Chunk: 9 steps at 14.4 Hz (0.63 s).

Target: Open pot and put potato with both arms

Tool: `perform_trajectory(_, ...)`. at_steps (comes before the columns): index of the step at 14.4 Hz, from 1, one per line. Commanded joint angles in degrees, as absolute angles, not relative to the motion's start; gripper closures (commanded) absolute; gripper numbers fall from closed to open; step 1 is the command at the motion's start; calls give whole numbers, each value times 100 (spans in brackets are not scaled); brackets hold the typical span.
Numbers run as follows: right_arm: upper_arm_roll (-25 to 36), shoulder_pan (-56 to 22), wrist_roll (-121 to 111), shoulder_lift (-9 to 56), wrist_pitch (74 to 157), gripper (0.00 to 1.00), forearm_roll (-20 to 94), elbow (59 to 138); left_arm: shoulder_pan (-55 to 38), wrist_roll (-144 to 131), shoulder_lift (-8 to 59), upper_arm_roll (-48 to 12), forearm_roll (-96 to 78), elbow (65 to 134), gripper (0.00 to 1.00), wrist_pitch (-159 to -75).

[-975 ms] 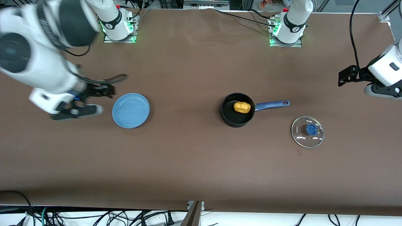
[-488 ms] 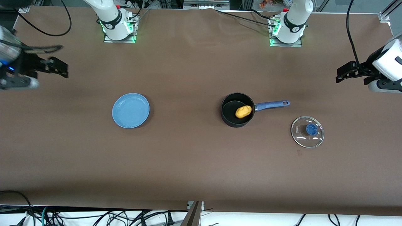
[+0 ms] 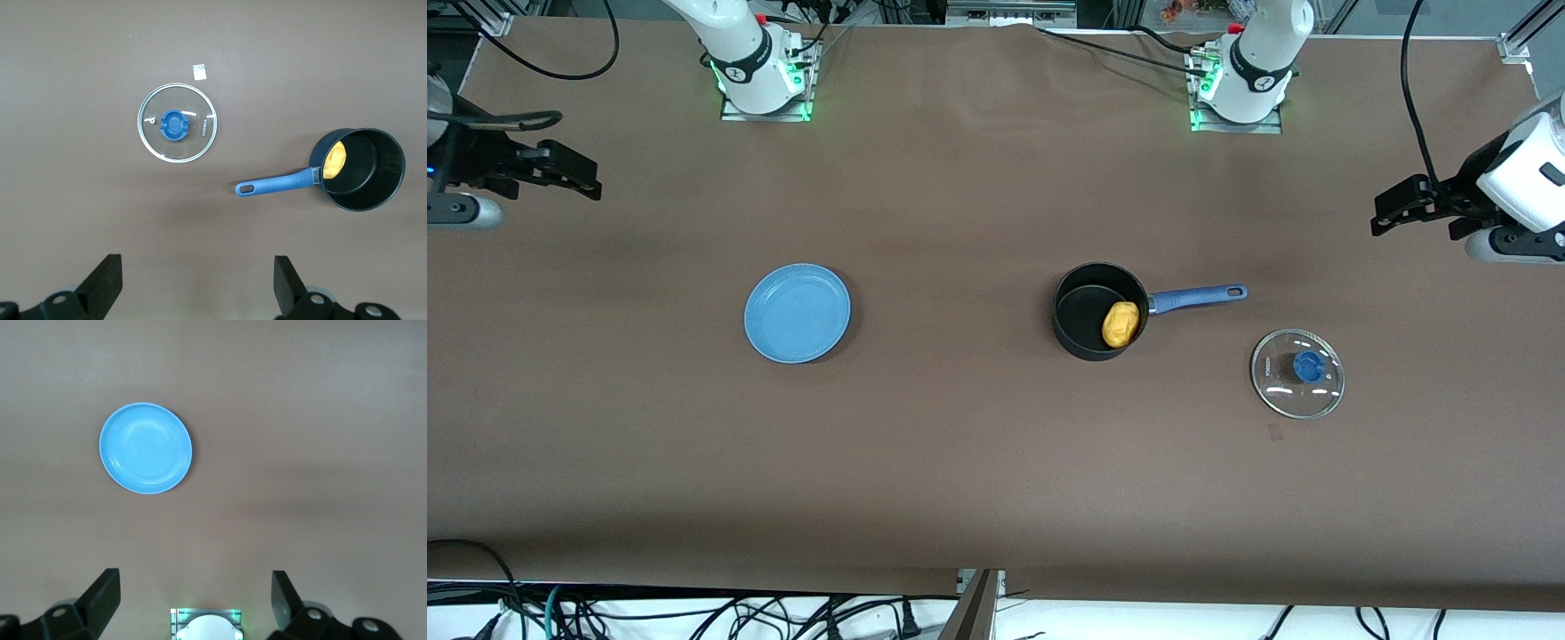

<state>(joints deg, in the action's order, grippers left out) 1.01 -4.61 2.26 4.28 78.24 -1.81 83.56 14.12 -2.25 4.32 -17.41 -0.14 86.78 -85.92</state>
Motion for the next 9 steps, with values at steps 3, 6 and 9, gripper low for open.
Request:
perform_trajectory(3,132,-448,167,219,7910,0,-132,8579,1389,-290,413,-1784,-123,8666,0,-8648)
perform_trajectory(6,123,-457,167,272,7972,0,-132,8552,933,-395,246,-1575,-106,8893,0,-8771)
perform_trajectory(9,132,-431,158,281,7980,0,-123,8534,231,-361,36,-680,-114,9280,0,-8955)
